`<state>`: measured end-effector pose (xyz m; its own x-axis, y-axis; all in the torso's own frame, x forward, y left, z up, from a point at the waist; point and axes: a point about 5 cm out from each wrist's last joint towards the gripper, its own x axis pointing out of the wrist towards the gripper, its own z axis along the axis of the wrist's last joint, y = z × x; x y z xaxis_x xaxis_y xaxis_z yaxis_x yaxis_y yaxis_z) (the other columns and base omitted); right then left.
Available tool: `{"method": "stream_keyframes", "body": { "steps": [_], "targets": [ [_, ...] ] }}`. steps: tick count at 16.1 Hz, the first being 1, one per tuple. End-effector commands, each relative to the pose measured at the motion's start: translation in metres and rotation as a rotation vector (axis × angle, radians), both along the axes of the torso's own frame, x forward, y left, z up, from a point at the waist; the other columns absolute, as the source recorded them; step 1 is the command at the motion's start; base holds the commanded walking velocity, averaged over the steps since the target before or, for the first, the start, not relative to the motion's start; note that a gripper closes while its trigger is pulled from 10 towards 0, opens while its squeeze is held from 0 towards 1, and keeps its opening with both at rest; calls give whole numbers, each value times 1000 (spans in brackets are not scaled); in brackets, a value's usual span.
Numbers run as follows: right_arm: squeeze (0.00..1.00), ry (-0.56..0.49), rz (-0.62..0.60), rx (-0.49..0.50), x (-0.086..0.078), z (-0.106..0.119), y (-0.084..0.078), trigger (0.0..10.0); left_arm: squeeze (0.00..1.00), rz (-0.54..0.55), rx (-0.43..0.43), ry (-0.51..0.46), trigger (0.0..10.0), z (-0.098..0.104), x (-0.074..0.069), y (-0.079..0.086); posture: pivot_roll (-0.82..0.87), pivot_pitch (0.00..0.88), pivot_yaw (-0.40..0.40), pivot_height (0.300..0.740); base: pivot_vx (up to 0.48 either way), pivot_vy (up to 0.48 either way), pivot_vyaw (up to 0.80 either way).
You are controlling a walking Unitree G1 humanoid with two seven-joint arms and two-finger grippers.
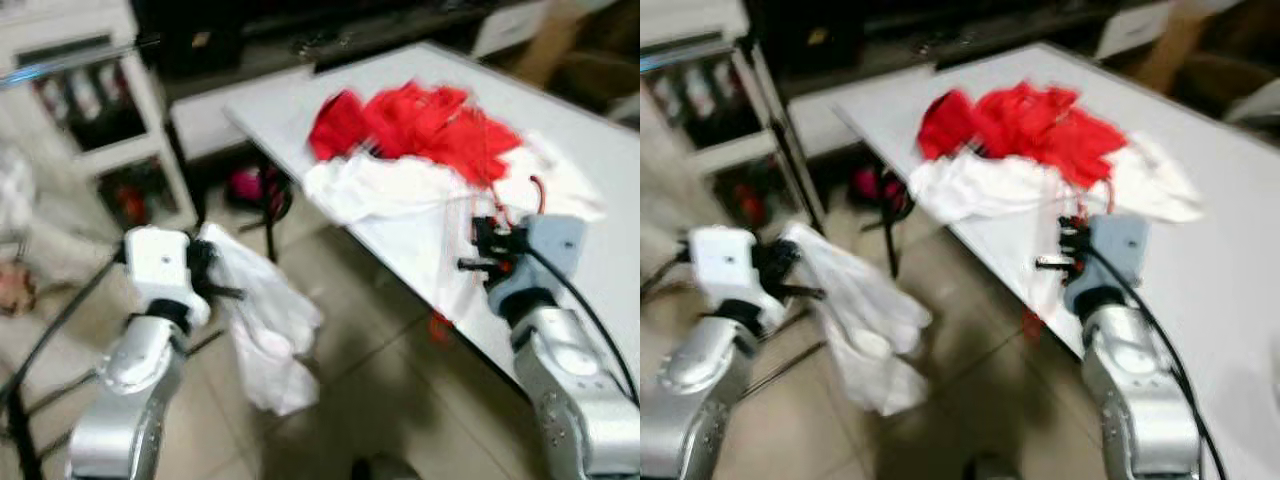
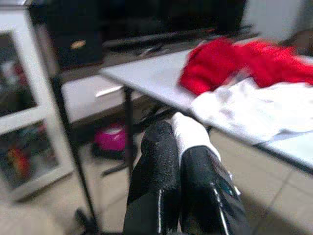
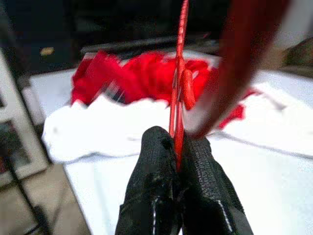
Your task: Hang hanger
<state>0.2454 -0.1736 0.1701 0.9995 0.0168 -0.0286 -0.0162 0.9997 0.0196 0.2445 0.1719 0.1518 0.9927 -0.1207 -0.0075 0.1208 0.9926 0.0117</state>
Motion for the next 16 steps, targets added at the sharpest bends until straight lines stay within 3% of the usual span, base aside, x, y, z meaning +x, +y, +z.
{"method": "stream_keyframes", "body": {
  "steps": [1,6,9,13,14,16],
  "targets": [
    [0,-28,29,10,0,6,6,10000,0,16,12,-36,10000,8,-1,6,-138,9,52,740,0,401,-800],
    [0,-10,38,19,-1,5,8,10000,0,0,14,-31,10000,8,-1,4,-137,10,50,740,0,316,-800],
    [0,-6,32,21,-2,4,8,10000,0,-25,61,-22,10000,7,-1,0,-141,12,59,740,0,-380,-800],
    [0,-11,39,1,-2,6,10,10000,0,-37,54,-21,10000,7,1,-3,-144,11,66,740,0,-480,-800],
    [0,-10,39,2,-3,6,11,10000,0,-37,8,-10,10000,6,1,-3,-144,11,66,740,0,0,-800],
    [0,-10,42,3,-3,6,12,10000,0,-38,4,-19,10000,7,1,-3,-144,10,66,740,0,480,-800]
  ]
}}
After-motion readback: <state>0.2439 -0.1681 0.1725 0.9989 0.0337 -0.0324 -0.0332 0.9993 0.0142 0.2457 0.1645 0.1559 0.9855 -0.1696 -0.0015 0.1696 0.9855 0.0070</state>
